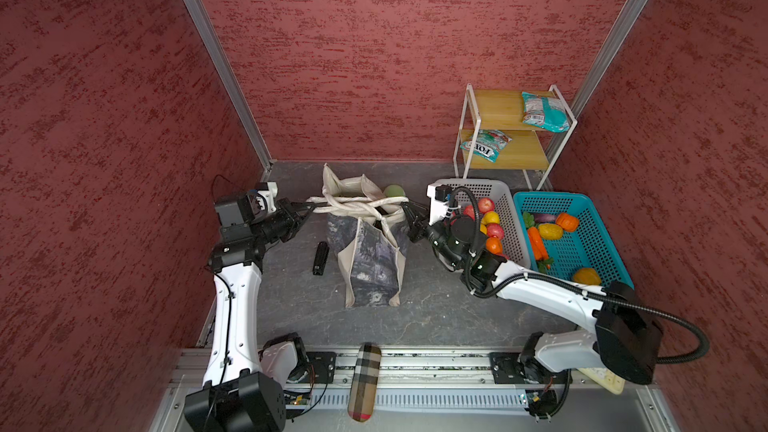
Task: Place the food into the grocery bag and tie it
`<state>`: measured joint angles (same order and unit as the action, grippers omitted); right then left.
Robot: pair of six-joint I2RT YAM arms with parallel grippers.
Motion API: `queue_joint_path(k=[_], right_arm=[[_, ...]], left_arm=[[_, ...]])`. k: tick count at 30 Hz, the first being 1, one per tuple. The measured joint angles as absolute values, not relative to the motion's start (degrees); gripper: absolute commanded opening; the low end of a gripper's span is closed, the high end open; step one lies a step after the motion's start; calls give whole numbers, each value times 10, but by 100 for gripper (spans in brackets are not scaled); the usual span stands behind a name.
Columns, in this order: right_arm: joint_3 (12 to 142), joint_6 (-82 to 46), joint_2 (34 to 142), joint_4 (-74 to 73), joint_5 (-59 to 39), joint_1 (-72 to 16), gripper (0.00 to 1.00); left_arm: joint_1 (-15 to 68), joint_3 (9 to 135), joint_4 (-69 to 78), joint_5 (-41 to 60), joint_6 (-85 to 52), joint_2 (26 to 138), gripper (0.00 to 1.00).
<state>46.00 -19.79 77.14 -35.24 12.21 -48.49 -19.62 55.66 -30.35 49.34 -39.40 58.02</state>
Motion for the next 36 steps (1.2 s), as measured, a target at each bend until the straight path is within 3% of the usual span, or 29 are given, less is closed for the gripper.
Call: queue_joint_path(k=[9, 18, 36], right_arm=[[386, -119, 672, -316, 211, -476, 0], [345, -138, 592, -235, 164, -426, 0], [317, -194, 569, -213, 112, -391, 0]], left_arm=[[-284, 541, -310, 521, -424, 593, 0], [-290, 541, -322, 600, -441, 632, 0], [-304, 534, -314, 642, -471, 639, 0]])
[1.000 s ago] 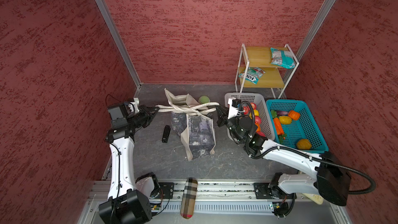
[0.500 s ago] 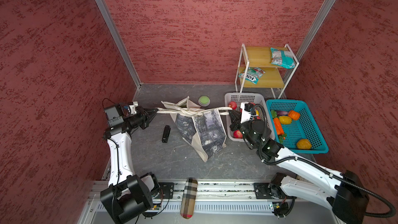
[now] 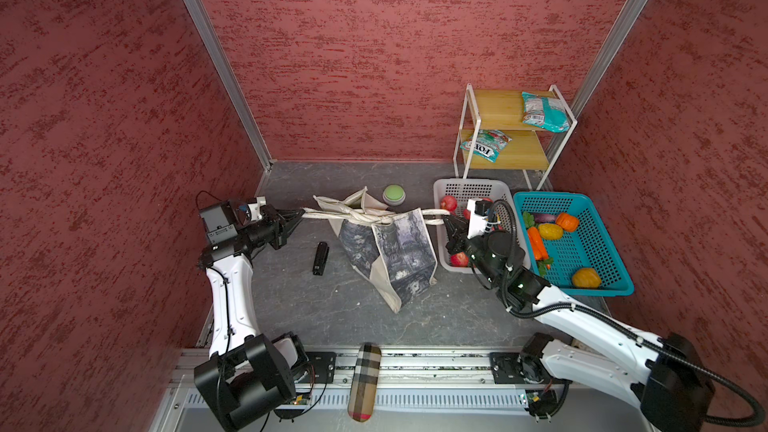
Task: Place the food into the grocery bag and tie it
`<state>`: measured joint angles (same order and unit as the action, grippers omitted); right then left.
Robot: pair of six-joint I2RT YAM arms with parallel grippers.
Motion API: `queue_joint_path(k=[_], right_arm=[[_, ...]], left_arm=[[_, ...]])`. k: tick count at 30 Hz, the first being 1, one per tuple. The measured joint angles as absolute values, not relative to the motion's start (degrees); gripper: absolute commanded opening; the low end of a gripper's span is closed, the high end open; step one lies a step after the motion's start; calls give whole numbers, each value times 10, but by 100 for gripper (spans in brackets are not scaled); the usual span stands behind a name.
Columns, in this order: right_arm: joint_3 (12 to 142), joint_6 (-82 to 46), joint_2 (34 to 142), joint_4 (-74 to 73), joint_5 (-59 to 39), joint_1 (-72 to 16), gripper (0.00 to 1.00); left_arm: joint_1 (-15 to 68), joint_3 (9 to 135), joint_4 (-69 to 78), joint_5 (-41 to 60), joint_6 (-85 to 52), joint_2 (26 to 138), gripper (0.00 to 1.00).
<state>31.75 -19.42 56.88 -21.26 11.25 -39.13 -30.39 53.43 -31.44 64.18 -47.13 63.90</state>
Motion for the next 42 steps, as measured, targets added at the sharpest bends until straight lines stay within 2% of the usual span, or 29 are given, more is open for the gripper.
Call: queue_joint_path(k=[7, 23, 33, 42], right_arm=[[269, -282, 525, -225, 52, -351, 0], [257, -410, 525, -238, -14, -316, 0], [291, -363, 585, -285, -69, -287, 0], [399, -286, 658, -288, -50, -270, 0]], left_arm=[[-308, 507, -305, 679, -491, 643, 0], [-322, 495, -295, 699, -505, 645, 0], [-312, 508, -259, 688, -507, 653, 0], [-190, 631, -206, 572, -461, 673, 0]])
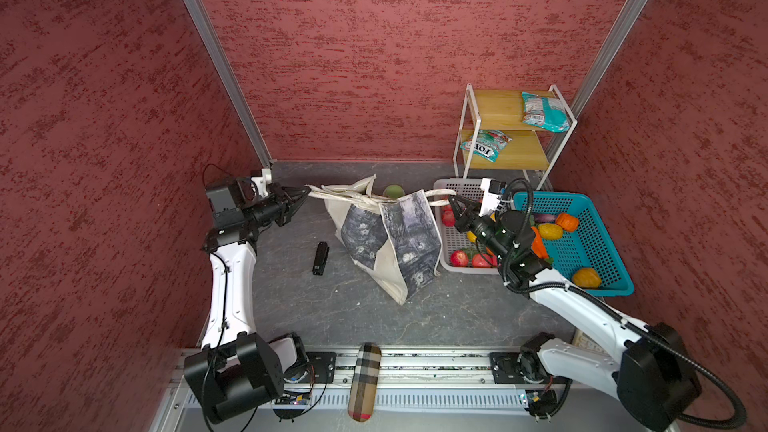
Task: Place the food into the grocery bag and tie it
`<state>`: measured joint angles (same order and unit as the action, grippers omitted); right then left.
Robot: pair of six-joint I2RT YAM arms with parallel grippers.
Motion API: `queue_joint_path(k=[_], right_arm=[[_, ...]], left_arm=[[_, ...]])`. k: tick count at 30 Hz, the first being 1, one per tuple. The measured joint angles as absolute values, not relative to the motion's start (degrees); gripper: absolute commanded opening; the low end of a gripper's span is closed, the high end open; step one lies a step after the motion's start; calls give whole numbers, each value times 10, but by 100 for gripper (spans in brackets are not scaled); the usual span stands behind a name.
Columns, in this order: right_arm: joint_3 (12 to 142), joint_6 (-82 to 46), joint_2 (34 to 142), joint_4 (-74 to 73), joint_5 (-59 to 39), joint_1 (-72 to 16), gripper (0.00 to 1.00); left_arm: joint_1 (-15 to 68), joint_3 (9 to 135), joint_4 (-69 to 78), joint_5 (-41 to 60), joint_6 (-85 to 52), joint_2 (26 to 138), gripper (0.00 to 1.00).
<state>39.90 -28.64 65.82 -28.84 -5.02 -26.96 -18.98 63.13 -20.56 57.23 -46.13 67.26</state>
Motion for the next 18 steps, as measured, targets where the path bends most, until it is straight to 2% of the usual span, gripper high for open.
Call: queue_joint_path(k=[10, 18], right_arm=[[531, -176, 742, -273, -21, -314, 0], [559, -142, 776, -270, -21, -326, 1]], left_arm=[[-30, 737, -201, 478, -388, 710, 0], [21, 770, -219, 442, -353, 743, 6]])
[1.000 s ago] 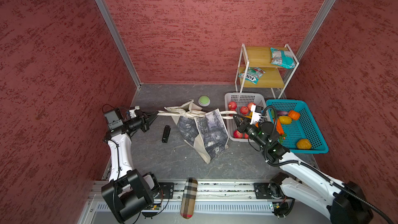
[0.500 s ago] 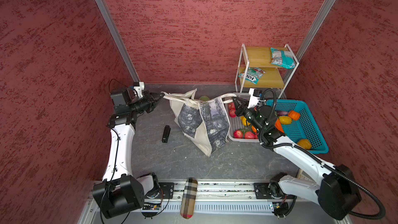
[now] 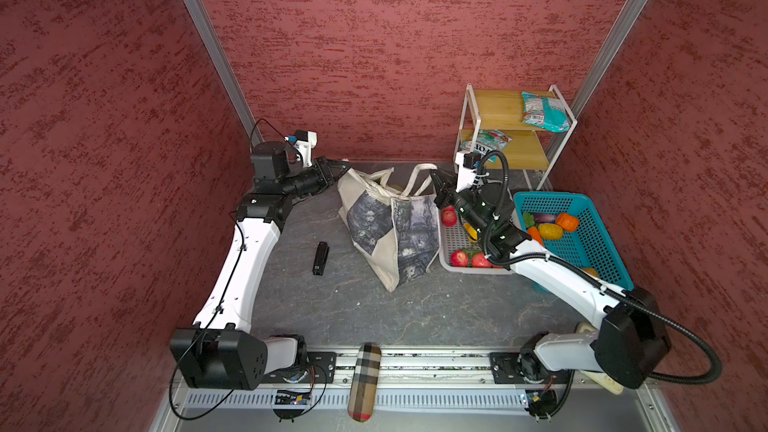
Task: Place the food into the grocery bag and tie it
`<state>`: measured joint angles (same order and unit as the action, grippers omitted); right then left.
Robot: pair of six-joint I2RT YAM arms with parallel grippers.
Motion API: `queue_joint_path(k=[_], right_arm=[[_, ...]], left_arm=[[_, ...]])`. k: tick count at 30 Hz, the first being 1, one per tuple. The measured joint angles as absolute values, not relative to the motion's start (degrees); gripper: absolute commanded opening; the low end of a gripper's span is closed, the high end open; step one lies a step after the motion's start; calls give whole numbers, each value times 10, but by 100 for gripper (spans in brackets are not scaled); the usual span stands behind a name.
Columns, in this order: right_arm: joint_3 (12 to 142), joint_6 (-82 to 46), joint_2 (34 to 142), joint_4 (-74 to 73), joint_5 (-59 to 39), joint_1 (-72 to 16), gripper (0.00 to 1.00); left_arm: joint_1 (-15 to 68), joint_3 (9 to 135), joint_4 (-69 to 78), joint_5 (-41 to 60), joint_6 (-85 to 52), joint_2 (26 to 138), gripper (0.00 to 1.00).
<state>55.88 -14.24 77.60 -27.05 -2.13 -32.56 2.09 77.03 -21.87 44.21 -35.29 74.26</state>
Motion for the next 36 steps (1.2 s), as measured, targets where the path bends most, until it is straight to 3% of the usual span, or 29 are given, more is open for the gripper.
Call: queue_joint_path(k=[7, 12, 26, 31, 36], right_arm=[[537, -129, 761, -272, -22, -334, 16], [517, -115, 738, -270, -23, -337, 44], [455, -76, 652, -267, -23, -340, 98], [440, -67, 613, -258, -23, -340, 99], [407, -56, 557, -233, -6, -340, 99]], left_arm=[[24, 762, -241, 421, -334, 728, 23], [24, 753, -265, 408, -323, 711, 51], [22, 691, -314, 356, -298, 624, 90], [19, 687, -333, 331, -289, 600, 100], [16, 675, -359, 286, -276, 564, 99]])
